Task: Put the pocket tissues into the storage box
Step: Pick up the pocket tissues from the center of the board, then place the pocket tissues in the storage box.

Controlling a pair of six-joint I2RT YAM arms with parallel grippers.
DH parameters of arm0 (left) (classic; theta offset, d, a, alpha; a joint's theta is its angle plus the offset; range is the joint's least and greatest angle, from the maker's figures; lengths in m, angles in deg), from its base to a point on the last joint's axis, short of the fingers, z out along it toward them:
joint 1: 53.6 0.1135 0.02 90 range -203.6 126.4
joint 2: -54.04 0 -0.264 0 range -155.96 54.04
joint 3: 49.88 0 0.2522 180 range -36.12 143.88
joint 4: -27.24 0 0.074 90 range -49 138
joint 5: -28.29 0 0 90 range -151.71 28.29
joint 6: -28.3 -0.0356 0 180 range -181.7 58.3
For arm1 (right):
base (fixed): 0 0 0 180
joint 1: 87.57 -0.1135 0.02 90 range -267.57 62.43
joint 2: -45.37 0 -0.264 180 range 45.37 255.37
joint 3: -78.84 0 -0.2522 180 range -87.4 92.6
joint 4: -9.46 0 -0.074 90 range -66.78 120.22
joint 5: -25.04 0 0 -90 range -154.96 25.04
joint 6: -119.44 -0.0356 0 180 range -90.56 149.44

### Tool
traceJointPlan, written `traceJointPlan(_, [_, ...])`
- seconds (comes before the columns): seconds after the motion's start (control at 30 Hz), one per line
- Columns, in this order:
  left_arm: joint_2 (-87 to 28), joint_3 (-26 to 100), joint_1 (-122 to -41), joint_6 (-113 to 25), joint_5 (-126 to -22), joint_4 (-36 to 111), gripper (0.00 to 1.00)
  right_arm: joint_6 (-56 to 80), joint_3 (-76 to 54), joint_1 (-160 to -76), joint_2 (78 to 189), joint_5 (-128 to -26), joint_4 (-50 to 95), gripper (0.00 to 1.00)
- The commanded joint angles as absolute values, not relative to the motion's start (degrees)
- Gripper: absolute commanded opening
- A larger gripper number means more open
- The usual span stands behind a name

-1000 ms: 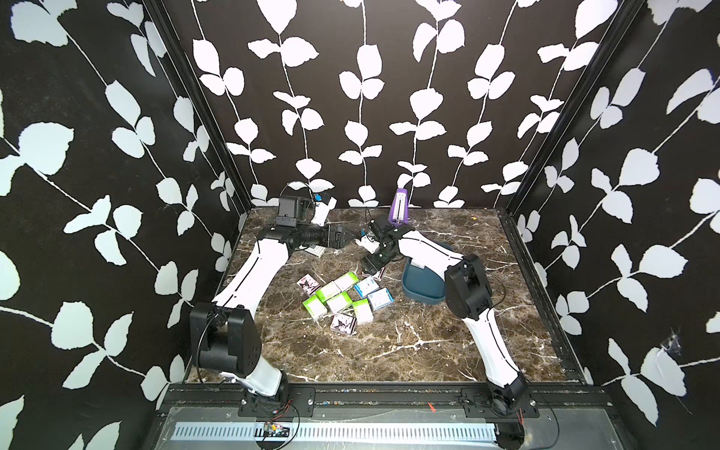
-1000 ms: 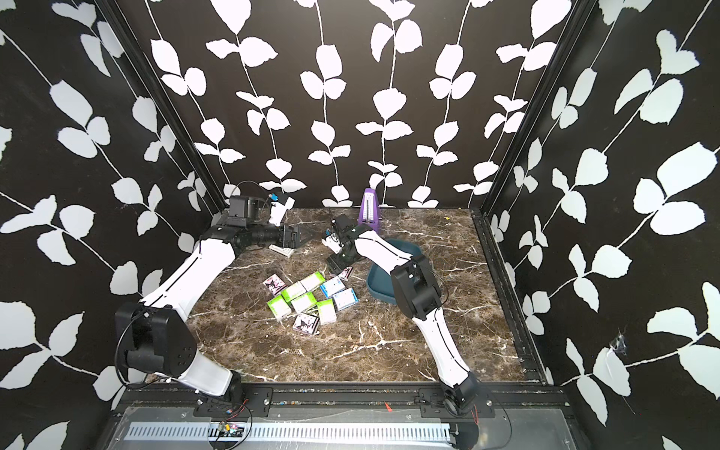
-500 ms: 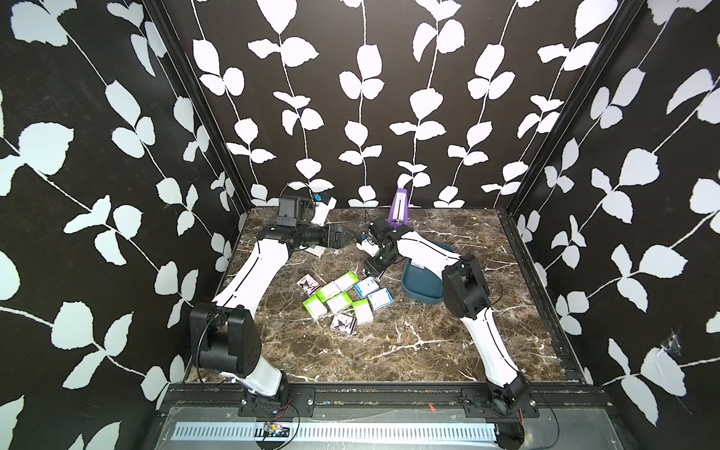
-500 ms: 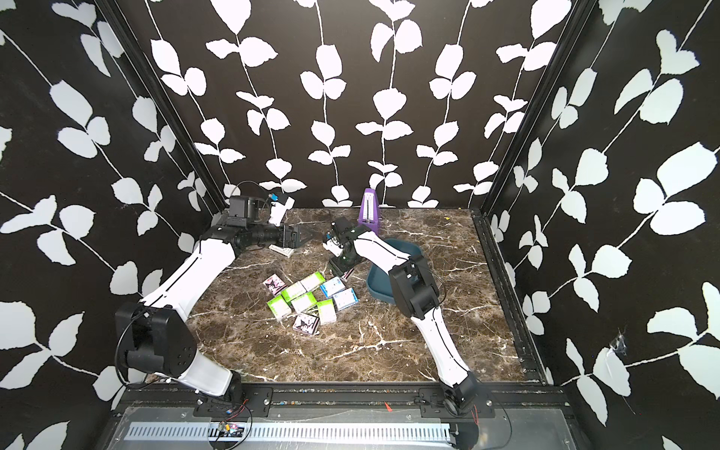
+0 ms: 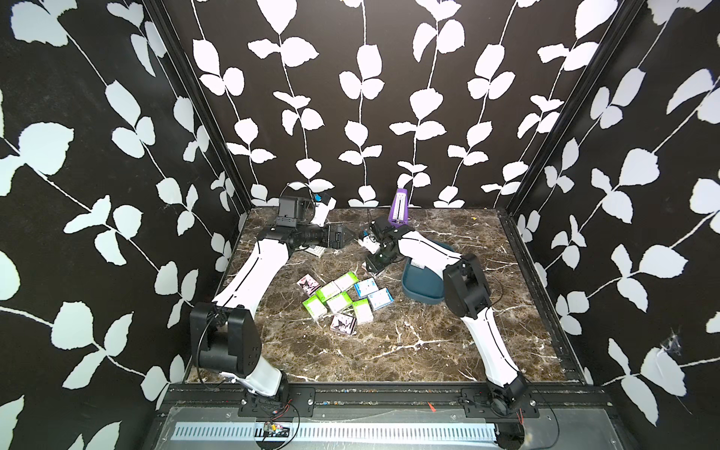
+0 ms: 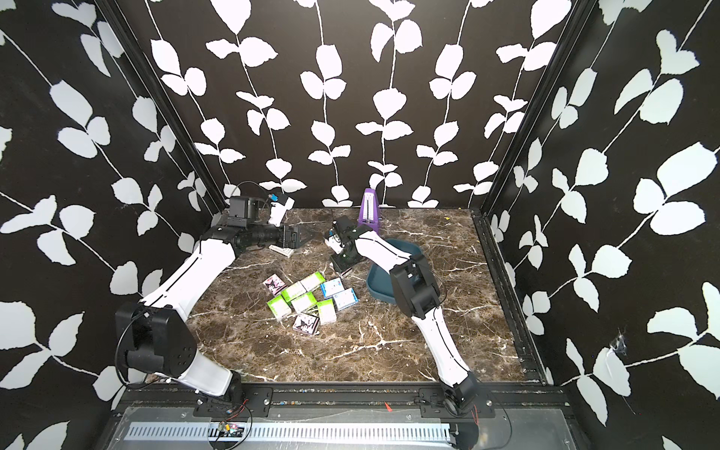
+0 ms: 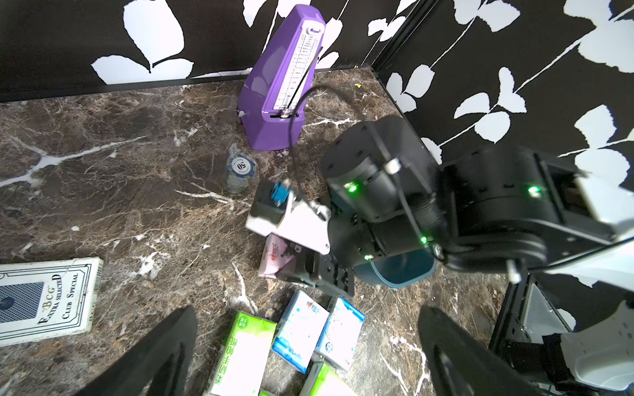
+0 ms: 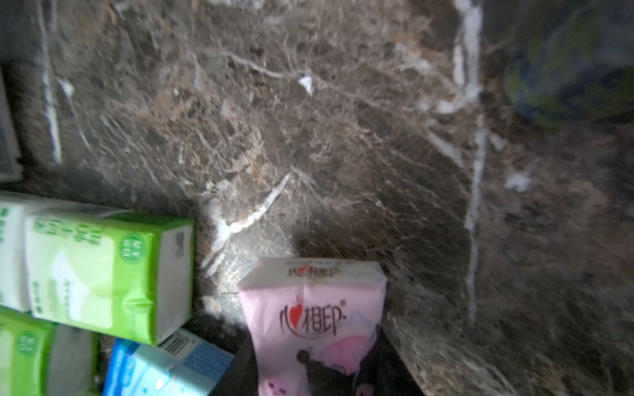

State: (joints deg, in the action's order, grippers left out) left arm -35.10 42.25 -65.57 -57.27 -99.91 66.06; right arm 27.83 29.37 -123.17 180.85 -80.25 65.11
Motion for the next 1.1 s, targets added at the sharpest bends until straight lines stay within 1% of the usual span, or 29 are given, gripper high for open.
traceJointPlan(0.0, [-32.8, 41.6, -65.8, -58.2, -99.7, 65.2, 0.99, 20.9, 25.2, -120.2, 171.1, -82.5, 56.5, 0.41])
traceJointPlan(0.1, [-32.7, 41.3, -65.9, -58.3, -99.5, 64.3, 0.99, 16.0, 19.7, -117.6, 164.8, -81.6, 51.7, 0.41])
traceJointPlan(0.2, [-32.9, 41.2, -65.9, -58.1, -99.7, 63.3, 0.99, 12.3, 13.4, -114.7, 158.3, -77.6, 49.3, 0.41])
traceJointPlan(0.3, [-33.4, 41.2, -66.1, -57.7, -100.3, 62.6, 0.99, 11.1, 8.4, -111.8, 153.4, -72.2, 51.2, 0.41])
traceJointPlan(0.47, [-33.8, 41.2, -66.7, -57.7, -101.1, 62.0, 0.99, 8.8, 1.9, -107.3, 149.6, -66.1, 55.8, 0.41])
traceJointPlan(0.63, [-34.4, 41.7, -67.0, -57.7, -101.5, 61.9, 0.99, 6.7, -1.5, -105.0, 149.3, -64.2, 57.3, 0.41])
traceJointPlan(1.07, [-33.9, 41.8, -67.5, -57.3, -100.6, 62.1, 0.99, 3.3, -0.5, -103.7, 157.8, -63.5, 56.4, 0.43])
